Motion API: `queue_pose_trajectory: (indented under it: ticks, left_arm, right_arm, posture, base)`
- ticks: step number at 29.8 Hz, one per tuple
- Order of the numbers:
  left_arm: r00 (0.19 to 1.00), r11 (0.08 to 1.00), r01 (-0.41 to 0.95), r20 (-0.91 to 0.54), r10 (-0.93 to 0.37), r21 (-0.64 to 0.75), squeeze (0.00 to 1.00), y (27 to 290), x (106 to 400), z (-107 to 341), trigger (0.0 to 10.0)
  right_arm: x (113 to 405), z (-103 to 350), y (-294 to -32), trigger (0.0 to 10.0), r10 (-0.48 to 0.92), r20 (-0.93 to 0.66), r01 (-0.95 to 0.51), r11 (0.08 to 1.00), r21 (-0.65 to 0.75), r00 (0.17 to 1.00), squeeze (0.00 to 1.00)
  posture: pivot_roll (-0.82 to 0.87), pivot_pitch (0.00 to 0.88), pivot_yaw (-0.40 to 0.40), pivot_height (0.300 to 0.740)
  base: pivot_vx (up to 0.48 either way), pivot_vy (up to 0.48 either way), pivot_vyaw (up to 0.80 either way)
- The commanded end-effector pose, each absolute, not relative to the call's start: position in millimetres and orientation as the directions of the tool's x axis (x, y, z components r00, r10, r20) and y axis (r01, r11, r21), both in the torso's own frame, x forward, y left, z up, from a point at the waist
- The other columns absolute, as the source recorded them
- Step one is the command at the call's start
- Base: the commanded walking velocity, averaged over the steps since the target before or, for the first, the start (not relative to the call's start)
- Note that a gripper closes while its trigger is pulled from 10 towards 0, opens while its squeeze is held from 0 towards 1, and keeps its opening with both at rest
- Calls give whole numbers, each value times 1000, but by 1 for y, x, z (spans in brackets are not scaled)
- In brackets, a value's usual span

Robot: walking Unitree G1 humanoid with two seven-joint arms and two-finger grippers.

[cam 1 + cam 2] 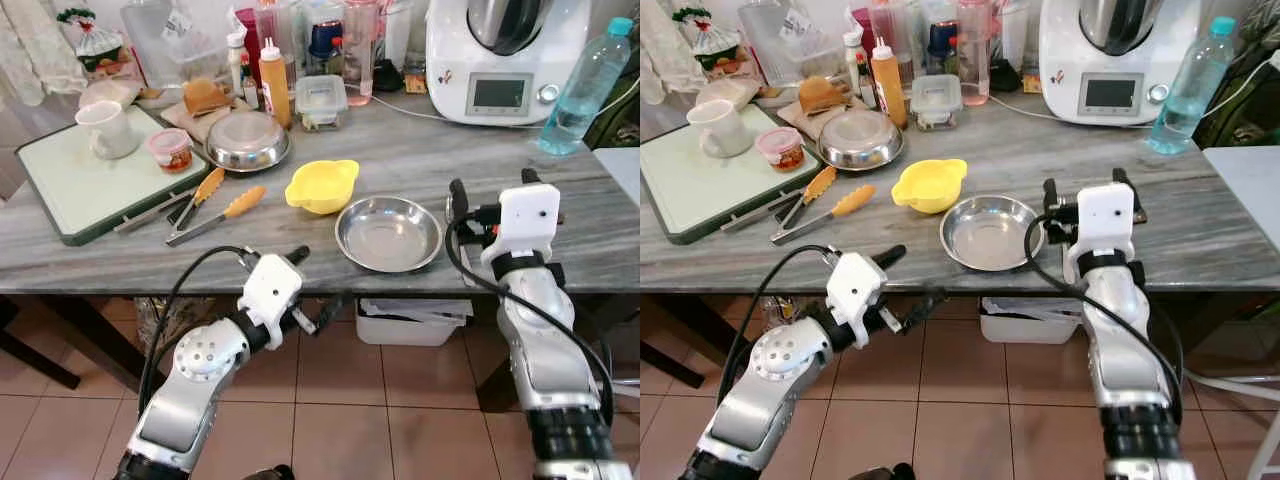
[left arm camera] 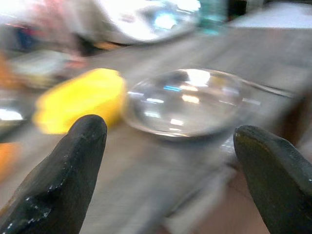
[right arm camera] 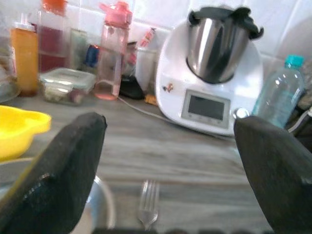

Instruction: Setting the table

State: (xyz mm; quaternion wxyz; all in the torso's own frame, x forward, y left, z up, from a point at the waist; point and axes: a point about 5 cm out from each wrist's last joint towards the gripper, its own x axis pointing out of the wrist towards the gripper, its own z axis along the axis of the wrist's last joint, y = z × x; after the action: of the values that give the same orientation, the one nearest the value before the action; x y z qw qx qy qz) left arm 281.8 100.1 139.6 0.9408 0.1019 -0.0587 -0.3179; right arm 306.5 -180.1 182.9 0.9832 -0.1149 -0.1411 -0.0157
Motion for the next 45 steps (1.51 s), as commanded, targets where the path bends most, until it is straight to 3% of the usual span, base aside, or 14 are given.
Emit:
queue_pose_trajectory:
  ticks: [1, 7, 8, 9, 10, 11, 12, 45]
  left_arm:
    - [856, 840, 477, 80, -510, 258, 0, 116, 289, 142, 10000]
    - [913, 899, 361, 103, -395, 247, 0, 130, 293, 142, 10000]
    - [925, 911, 331, 105, -365, 247, 0, 133, 293, 141, 10000]
    - [934, 919, 307, 107, -341, 247, 0, 136, 293, 140, 10000]
    - [944, 928, 278, 110, -312, 250, 0, 139, 291, 138, 10000]
    - [945, 928, 275, 109, -310, 250, 0, 139, 290, 137, 10000]
    - [946, 929, 273, 108, -307, 250, 0, 140, 289, 135, 10000]
    - [971, 933, 203, 62, -231, 298, 0, 144, 278, 122, 10000]
  right_arm:
    - [297, 184, -170, 10000, 21, 276, 39, 977, -210, 961, 1000]
    - [278, 169, -166, 10000, 11, 221, 31, 982, -188, 975, 1000]
    - [276, 167, -167, 10000, 11, 210, 30, 981, -190, 978, 937]
    - [274, 165, -167, 10000, 10, 200, 29, 981, -192, 980, 937]
    - [269, 161, -168, 10000, 4, 177, 33, 978, -204, 984, 643]
    - [268, 161, -168, 10000, 2, 173, 34, 979, -202, 985, 208]
    - [268, 160, -168, 10000, -3, 170, 36, 980, -197, 985, 0]
    - [263, 151, -164, 10000, -13, 114, 29, 990, -140, 993, 0]
  posture:
    - [-43, 3, 40, 740]
    - [-46, 3, 44, 740]
    - [-46, 3, 46, 740]
    - [-46, 3, 46, 740]
    - [-45, 5, 48, 740]
    - [-43, 7, 50, 740]
    - [-43, 7, 50, 740]
    - [-32, 12, 67, 740]
  base:
    - [0, 0, 0]
    - [0, 0, 0]
    - [0, 0, 0]
    - [0, 0, 0]
    - [0, 0, 0]
    - [0, 0, 0]
    - [0, 0, 0]
    - [0, 0, 0]
